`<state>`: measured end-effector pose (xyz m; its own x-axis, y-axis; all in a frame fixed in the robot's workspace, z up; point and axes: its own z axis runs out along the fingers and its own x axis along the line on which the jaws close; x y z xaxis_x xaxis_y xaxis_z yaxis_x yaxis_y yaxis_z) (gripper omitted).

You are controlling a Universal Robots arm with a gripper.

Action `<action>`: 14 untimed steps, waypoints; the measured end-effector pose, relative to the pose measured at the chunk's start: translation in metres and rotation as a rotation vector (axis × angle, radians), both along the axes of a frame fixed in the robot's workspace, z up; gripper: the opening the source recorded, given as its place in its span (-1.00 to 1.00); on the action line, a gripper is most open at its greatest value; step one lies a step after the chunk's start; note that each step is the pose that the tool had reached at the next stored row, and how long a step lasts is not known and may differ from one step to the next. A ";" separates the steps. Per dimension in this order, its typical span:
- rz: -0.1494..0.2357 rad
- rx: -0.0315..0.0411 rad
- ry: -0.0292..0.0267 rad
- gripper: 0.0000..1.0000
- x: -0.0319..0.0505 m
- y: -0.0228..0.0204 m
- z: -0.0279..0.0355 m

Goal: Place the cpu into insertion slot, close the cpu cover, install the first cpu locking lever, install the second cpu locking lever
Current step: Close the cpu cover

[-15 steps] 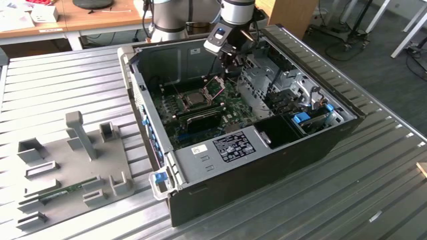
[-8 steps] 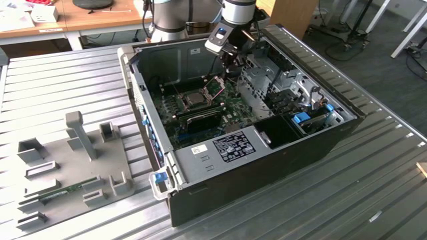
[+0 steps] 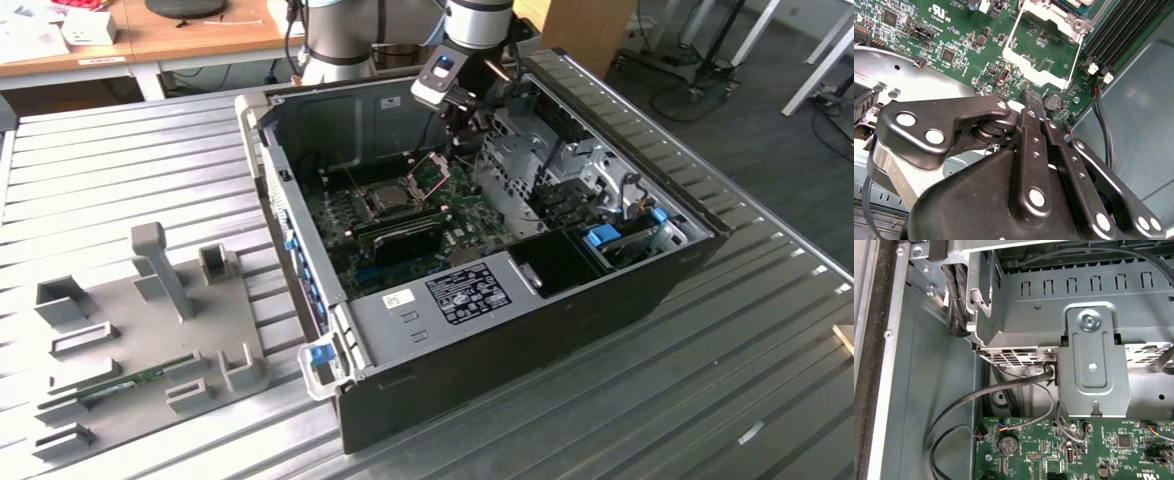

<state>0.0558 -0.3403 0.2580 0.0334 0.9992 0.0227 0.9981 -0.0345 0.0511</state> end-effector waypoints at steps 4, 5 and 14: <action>0.000 0.0000 0.0000 -0.80 0.0002 0.0000 0.0000; 0.000 -0.0001 0.0000 -0.80 0.0002 0.0000 0.0000; 0.000 -0.0003 0.0000 -0.80 0.0009 0.0000 -0.0025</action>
